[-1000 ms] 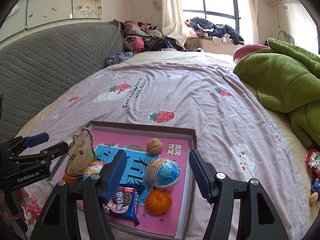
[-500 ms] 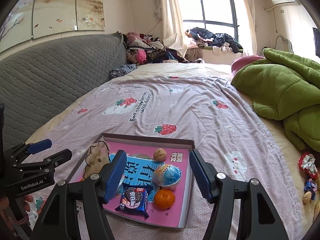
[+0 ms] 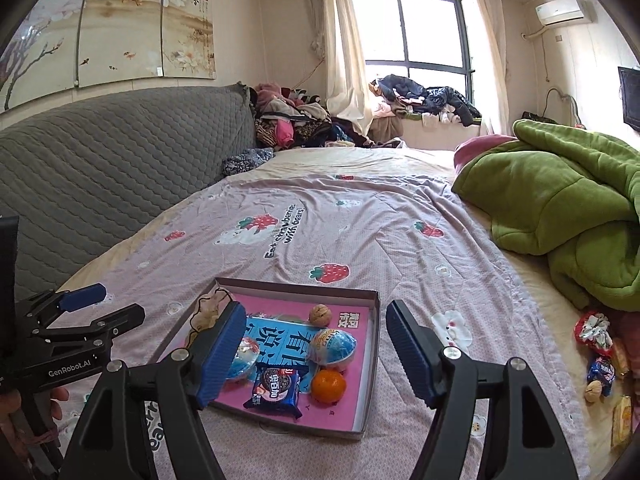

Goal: Organize objects
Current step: 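Withdraw both open tools up and away from the grey box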

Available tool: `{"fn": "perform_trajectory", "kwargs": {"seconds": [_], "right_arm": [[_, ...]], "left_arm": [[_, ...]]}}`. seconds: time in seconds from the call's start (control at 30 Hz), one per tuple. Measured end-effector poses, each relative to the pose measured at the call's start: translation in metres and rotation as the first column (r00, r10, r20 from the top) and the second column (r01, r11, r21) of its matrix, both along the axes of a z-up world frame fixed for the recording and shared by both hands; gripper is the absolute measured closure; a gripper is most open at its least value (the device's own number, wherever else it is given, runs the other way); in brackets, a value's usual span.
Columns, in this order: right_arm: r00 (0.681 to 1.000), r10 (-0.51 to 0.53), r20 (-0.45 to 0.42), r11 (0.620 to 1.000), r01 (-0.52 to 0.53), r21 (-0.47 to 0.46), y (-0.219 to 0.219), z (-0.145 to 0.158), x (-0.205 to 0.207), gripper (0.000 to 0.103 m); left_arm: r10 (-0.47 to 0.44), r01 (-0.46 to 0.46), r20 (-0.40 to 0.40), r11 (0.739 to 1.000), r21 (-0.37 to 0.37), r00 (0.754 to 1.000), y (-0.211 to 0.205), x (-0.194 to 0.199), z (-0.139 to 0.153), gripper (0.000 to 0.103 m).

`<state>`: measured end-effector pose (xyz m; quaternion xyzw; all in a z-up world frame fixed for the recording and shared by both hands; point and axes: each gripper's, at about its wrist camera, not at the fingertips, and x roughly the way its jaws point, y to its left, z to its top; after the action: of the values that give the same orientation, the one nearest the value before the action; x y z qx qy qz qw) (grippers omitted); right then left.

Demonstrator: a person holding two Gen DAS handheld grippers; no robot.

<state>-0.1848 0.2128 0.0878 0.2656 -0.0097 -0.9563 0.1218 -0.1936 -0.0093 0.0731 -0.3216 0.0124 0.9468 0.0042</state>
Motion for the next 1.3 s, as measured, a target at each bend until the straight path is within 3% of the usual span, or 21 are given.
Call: {"fn": "perform_trajectory", "kwargs": {"seconds": [0.7,1.3], "right_arm": [[0.999,0.021,-0.027,1.000,-0.021,0.018,-0.016,0.008,0.053,0.031],[1.000,0.008,0.029,0.999,-0.010,0.052,-0.014,-0.019,0.085,0.031]], "left_arm": [[-0.007,0.008,-0.028,1.000,0.005,1.000,-0.008,0.056,0.013,0.027],[0.006,-0.006,0.016,1.000,0.002,1.000,-0.008,0.085,-0.012,0.027]]}}
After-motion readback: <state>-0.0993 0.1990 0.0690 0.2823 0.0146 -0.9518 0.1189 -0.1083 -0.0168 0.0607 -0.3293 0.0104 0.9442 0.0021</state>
